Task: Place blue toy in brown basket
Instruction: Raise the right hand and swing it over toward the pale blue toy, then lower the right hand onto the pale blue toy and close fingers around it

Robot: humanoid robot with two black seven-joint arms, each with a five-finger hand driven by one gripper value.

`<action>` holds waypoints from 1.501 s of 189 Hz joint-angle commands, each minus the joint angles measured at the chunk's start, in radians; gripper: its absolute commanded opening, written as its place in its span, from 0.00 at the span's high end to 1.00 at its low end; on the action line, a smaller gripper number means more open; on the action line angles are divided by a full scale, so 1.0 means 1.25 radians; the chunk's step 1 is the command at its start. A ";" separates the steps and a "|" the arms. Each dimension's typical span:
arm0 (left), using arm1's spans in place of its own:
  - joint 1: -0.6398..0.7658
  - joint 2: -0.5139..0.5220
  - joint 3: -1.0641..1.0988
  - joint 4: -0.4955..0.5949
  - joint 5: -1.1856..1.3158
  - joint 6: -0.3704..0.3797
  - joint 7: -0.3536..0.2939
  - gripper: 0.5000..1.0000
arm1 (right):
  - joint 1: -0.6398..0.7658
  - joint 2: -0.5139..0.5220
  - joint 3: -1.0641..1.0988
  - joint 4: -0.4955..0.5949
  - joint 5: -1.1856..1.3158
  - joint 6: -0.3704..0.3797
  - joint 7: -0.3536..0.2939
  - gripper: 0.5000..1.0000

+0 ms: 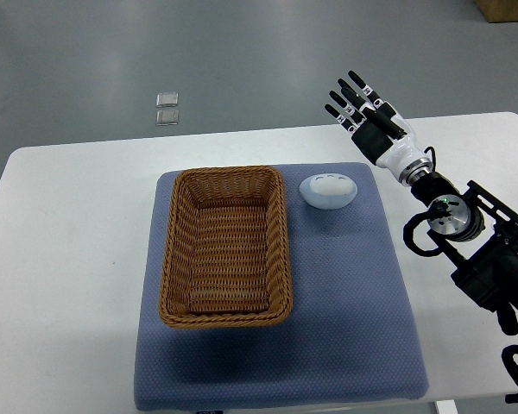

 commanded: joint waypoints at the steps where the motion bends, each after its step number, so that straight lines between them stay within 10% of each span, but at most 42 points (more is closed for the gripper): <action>1: 0.000 0.000 0.000 0.000 0.000 0.000 0.000 0.00 | 0.000 -0.001 0.000 0.000 0.000 0.005 0.000 0.18; 93: -0.006 0.000 0.001 0.001 0.000 -0.001 0.001 0.00 | 0.046 -0.044 -0.022 0.000 -0.098 0.011 -0.003 0.18; 152: -0.028 0.000 0.001 0.000 0.000 -0.001 0.001 0.00 | 0.271 -0.196 -0.401 0.000 -0.259 0.029 -0.054 0.18; 230: -0.029 0.000 0.001 -0.020 0.003 -0.002 0.001 0.00 | 0.800 -0.257 -1.088 0.123 -0.347 0.116 -0.305 0.18; 284: -0.029 0.000 0.001 -0.023 0.003 -0.002 0.001 0.00 | 0.962 -0.239 -1.250 0.226 -0.279 0.124 -0.365 0.18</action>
